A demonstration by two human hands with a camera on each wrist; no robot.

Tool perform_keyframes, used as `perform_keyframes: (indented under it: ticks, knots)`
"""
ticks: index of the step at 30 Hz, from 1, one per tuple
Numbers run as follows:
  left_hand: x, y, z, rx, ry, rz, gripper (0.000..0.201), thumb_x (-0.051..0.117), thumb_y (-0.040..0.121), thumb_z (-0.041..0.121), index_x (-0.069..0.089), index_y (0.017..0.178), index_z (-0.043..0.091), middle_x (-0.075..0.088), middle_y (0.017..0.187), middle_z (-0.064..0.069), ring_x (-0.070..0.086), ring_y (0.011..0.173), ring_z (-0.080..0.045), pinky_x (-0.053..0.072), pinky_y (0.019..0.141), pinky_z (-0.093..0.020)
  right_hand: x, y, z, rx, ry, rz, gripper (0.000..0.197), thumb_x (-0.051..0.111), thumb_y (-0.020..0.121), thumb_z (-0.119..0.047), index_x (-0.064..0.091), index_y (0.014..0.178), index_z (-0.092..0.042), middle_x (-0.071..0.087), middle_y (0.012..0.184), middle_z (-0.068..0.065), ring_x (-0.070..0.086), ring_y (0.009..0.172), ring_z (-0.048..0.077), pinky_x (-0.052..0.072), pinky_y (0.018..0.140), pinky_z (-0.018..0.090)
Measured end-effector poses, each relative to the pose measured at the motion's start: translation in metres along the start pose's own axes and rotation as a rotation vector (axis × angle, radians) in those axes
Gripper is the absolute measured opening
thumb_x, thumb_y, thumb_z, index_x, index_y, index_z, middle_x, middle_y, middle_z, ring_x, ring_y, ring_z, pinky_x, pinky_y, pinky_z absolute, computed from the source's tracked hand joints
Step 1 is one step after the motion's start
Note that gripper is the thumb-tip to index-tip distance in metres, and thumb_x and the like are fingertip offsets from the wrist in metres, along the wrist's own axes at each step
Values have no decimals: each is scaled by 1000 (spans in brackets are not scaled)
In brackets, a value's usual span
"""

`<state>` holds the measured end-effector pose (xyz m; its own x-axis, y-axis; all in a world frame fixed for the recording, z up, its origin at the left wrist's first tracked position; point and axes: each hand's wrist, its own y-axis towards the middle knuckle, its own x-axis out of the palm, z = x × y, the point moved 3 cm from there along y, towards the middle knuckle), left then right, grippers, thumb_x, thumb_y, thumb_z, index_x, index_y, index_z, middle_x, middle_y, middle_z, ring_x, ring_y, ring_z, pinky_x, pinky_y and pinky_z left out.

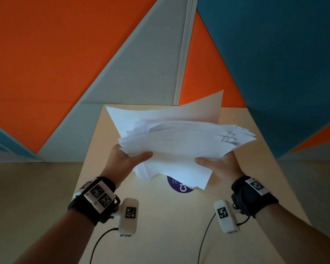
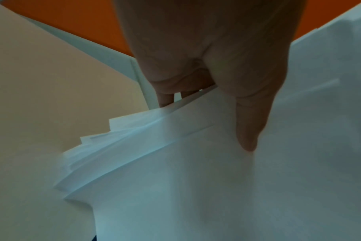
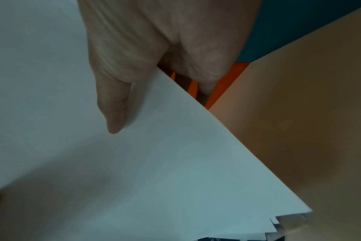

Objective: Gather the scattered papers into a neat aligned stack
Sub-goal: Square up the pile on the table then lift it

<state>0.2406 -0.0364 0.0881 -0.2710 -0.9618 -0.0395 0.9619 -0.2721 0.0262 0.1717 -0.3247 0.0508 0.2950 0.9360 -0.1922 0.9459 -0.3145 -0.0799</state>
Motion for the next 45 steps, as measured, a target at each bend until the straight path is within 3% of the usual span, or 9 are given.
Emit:
perform_keyframes:
  ticks: [7,12,19,22,27,32,36,41,45]
  knots:
    - [2,0,4,52,113,30,30,81,73,5,71,85,31,75,82,21,71,80,2,53,71,-11,0,-3,0,0,-2,33,40,89,67,-5,72,102,-12,78,96,-4,74,90,7,56,74,16]
    - [0,4,3,6,25,14,33,80,72,0,71,93,24,77,89,11,72,84,-5,55,70,-16,2,-5,-2,22,10,26,35,87,69,-5,73,101,-5,79,91,-6,74,87,5,54,69,10]
    - [3,12,-15,-123,53,-78,37,79,74,2,66,96,29,75,86,20,70,81,2,54,67,-13,4,1,1,144,26,9,28,90,65,-16,79,91,-11,79,91,-4,74,88,6,53,80,20]
    - [5,13,-16,-112,55,-41,38,79,73,-1,66,93,29,74,83,23,69,78,5,53,67,-11,6,3,3,207,27,-11,24,90,66,-20,81,87,-13,79,89,-6,74,86,2,50,78,17]
    - [17,18,-15,-119,-38,32,42,79,70,-5,68,100,21,77,90,8,72,86,-9,56,72,-20,12,5,-3,128,71,6,32,89,67,-9,76,96,-6,79,93,0,75,89,10,55,71,12]
    - [23,20,-6,-100,-51,48,38,78,74,-2,67,101,22,76,96,2,73,90,-16,59,78,-33,6,5,-15,36,118,25,38,85,69,1,70,103,-6,78,96,5,75,87,17,58,68,21]
    - [27,12,-8,-128,9,30,37,79,75,2,67,108,13,76,100,-2,73,93,-17,57,88,-43,1,1,-8,52,101,1,37,86,68,1,71,100,-6,78,94,5,75,87,18,58,72,27]
    - [28,9,17,-17,-96,89,60,81,70,5,55,123,10,71,114,-5,69,104,-20,58,85,-34,-3,1,1,91,118,23,36,87,66,1,72,99,-4,79,91,2,76,86,17,57,71,26]
    - [31,9,47,82,-194,165,64,82,65,29,51,118,12,69,110,-8,69,100,-22,55,82,-37,1,0,5,118,103,20,39,87,67,0,71,103,-5,79,90,-1,75,85,11,56,69,19]
